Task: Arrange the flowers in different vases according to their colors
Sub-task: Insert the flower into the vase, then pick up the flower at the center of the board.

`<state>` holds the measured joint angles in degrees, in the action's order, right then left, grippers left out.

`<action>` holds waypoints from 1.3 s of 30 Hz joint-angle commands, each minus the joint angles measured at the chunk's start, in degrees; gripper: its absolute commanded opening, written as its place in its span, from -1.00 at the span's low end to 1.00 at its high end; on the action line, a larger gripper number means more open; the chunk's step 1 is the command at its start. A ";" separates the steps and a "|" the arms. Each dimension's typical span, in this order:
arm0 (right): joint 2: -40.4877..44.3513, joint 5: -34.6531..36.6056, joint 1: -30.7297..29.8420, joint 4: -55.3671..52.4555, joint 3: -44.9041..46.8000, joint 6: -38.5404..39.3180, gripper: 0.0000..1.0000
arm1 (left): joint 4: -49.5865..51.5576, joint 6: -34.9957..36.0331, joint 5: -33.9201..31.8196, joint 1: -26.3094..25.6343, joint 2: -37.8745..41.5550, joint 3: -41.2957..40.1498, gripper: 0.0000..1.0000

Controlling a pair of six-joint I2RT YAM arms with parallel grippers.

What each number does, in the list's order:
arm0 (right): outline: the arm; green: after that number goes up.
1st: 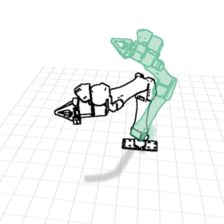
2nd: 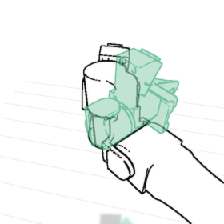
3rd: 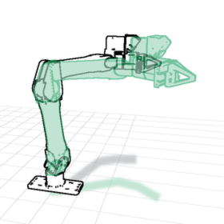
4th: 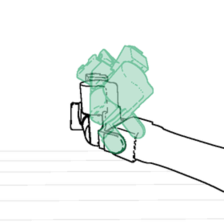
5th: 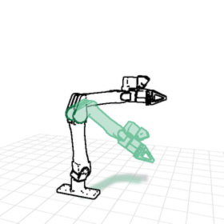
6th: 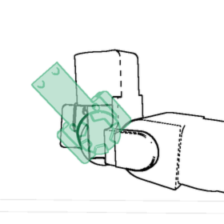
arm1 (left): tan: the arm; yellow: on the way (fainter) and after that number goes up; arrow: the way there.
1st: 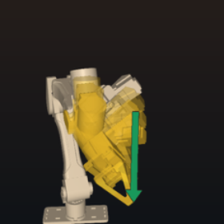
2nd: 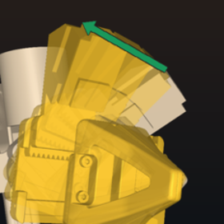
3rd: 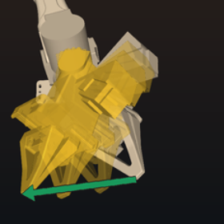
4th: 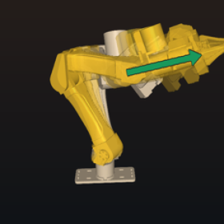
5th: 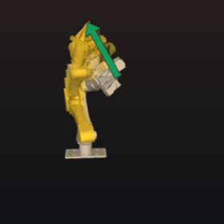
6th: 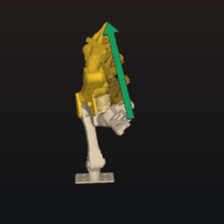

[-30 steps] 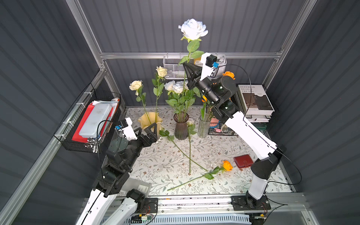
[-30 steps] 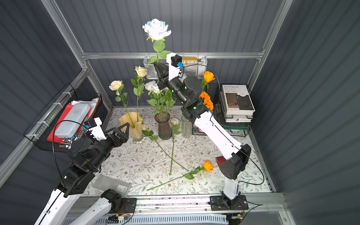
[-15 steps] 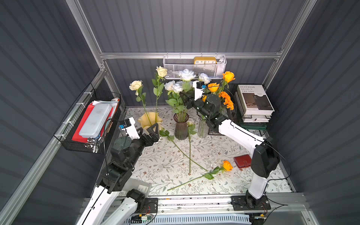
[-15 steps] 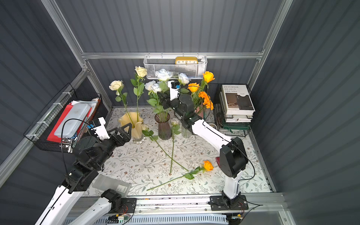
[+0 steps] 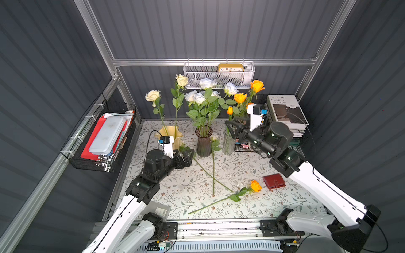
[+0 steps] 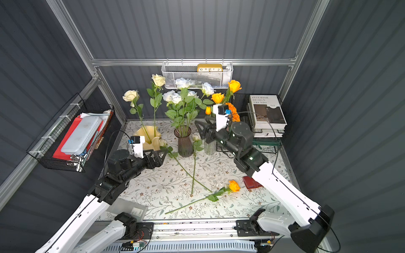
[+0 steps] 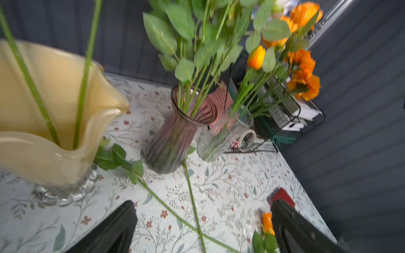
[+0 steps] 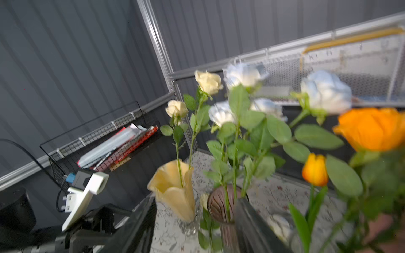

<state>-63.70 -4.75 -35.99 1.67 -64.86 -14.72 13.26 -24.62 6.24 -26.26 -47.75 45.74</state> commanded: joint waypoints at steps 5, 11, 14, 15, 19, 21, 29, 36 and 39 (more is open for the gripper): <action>8.02 8.33 8.58 -27.20 9.13 -15.94 0.21 | 12.27 5.27 -0.79 -16.16 -20.71 9.68 0.98; 9.90 -0.19 23.45 -32.87 13.80 -22.69 0.21 | 15.93 7.62 -5.99 -28.87 -36.91 15.17 0.92; 9.54 -4.00 28.27 -33.17 15.77 -23.19 0.20 | 15.13 9.59 -6.53 -33.07 -42.14 17.64 0.89; 8.99 -4.93 29.73 -33.15 16.51 -22.96 0.20 | 14.84 10.40 -6.48 -34.08 -43.73 18.20 0.88; 6.68 -10.47 35.04 -31.76 19.51 -22.40 0.16 | 15.75 11.05 -7.81 -34.91 -48.51 20.08 0.76; 6.73 -11.88 36.09 -29.81 21.45 -22.28 0.15 | 14.78 11.57 -7.45 -35.32 -48.66 19.12 0.69; 6.66 -13.17 36.79 -28.00 23.19 -21.15 0.15 | 19.79 14.43 -7.30 -38.40 -51.59 20.59 0.60; 6.75 -13.88 37.21 -28.04 23.61 -20.46 0.14 | 20.81 14.79 -7.68 -42.41 -54.61 20.10 0.54; 6.66 -14.27 37.30 -28.00 23.72 -20.45 0.14 | 20.23 15.30 -6.87 -42.66 -55.98 20.23 0.47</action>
<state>-57.08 -18.15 0.97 -26.83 -41.54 -36.05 31.83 -10.85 -1.28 -69.01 -102.52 65.21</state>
